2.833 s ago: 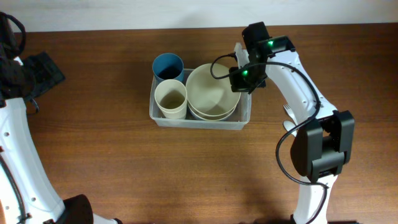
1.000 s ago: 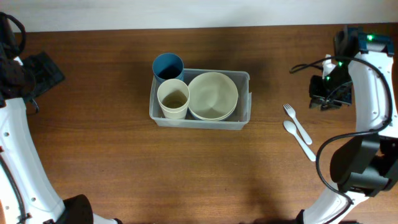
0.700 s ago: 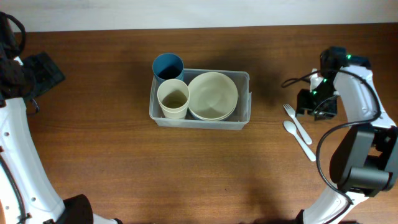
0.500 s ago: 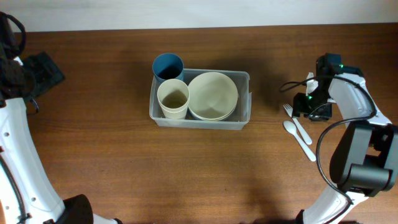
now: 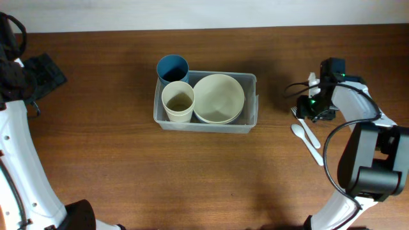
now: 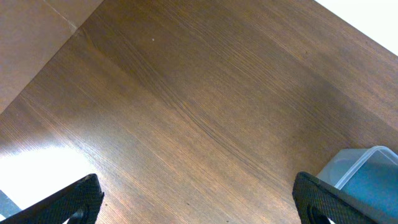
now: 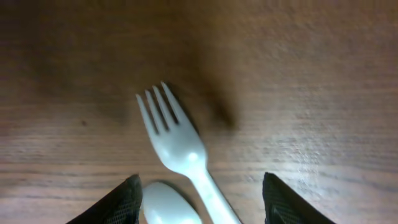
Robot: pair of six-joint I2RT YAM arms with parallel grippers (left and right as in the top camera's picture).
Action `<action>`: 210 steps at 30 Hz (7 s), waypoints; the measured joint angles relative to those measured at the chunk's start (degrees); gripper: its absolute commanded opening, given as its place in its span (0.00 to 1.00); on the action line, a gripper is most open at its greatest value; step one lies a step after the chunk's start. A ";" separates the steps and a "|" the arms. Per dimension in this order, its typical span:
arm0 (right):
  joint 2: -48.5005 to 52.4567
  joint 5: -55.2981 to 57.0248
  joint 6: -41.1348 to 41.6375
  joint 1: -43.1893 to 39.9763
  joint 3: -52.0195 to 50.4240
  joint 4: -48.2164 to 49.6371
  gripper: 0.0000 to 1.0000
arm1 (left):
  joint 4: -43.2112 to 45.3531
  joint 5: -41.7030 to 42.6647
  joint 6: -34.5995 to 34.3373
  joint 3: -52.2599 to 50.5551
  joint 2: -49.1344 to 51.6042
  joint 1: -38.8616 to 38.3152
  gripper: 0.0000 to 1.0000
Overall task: Pack container
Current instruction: 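Grasp the white fork by its head with the right gripper, then carry the fork to the container's right edge and drop it in, then move the right gripper to the white spoon and grasp it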
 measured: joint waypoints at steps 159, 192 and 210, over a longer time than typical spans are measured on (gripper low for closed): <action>4.33 -2.78 6.43 -2.03 19.78 -39.43 0.47 | 0.00 -0.02 0.00 0.00 0.00 0.00 1.00; -3.45 3.85 8.57 6.38 -12.90 3.93 0.53 | 0.00 0.00 0.00 0.00 0.00 0.00 1.00; -3.43 4.31 8.00 6.47 -12.66 4.20 0.32 | 0.00 0.00 0.00 0.00 0.00 0.00 0.99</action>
